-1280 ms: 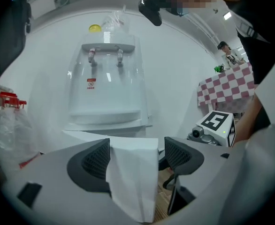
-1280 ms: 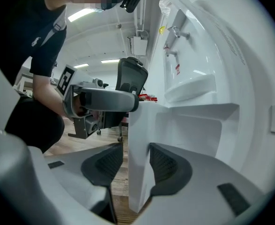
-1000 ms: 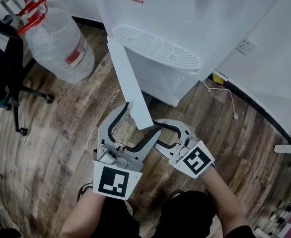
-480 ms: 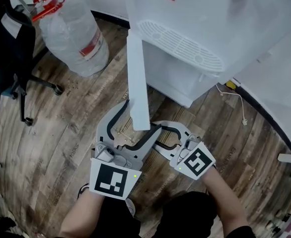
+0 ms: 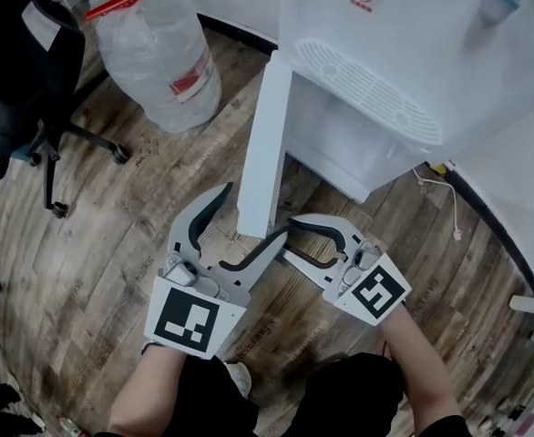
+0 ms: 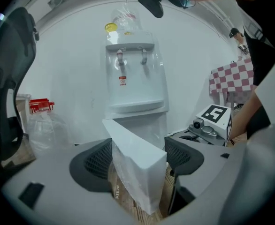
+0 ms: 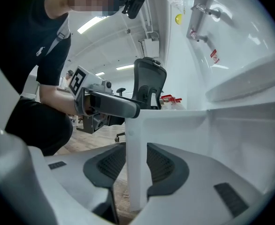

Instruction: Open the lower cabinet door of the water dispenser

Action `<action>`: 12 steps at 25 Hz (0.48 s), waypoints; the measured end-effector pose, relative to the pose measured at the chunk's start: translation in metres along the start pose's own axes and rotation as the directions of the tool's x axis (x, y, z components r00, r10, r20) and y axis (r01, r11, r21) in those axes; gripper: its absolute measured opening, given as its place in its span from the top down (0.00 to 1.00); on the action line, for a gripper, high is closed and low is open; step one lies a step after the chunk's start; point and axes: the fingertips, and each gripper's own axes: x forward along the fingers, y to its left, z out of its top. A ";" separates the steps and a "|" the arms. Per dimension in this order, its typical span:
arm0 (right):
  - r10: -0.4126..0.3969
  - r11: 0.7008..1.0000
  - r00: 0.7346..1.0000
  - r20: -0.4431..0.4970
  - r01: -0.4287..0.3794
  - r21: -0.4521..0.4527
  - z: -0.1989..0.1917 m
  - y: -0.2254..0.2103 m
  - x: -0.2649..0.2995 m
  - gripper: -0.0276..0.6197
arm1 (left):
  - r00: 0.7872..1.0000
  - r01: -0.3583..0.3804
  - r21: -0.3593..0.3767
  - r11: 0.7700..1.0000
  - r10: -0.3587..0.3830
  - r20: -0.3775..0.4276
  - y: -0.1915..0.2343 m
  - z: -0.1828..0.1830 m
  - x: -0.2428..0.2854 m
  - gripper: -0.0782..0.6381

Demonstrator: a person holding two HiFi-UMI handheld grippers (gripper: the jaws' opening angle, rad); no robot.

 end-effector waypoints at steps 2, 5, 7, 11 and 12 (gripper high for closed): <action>0.003 1.000 1.000 0.001 -0.003 0.002 0.001 0.002 0.002 0.72 | 1.000 -0.010 -0.051 0.999 0.009 -0.022 0.010 -0.006 -0.005 0.40; 0.009 1.000 1.000 -0.006 -0.009 0.002 0.002 0.006 0.005 0.72 | 0.998 -0.060 -0.063 0.996 0.058 -0.040 0.028 -0.013 -0.011 0.49; 0.011 1.000 1.000 -0.005 -0.011 -0.003 0.003 0.006 0.007 0.73 | 0.993 -0.117 -0.071 0.991 0.114 -0.041 0.044 -0.016 -0.017 0.53; 0.032 0.999 0.999 -0.017 -0.032 -0.019 0.008 0.012 0.017 0.72 | 0.979 -0.205 -0.118 0.972 0.204 -0.022 0.076 -0.019 -0.027 0.59; 0.039 0.999 0.999 -0.019 -0.040 -0.020 0.009 0.013 0.020 0.73 | 0.976 -0.215 -0.127 0.968 0.215 -0.015 0.081 -0.020 -0.029 0.60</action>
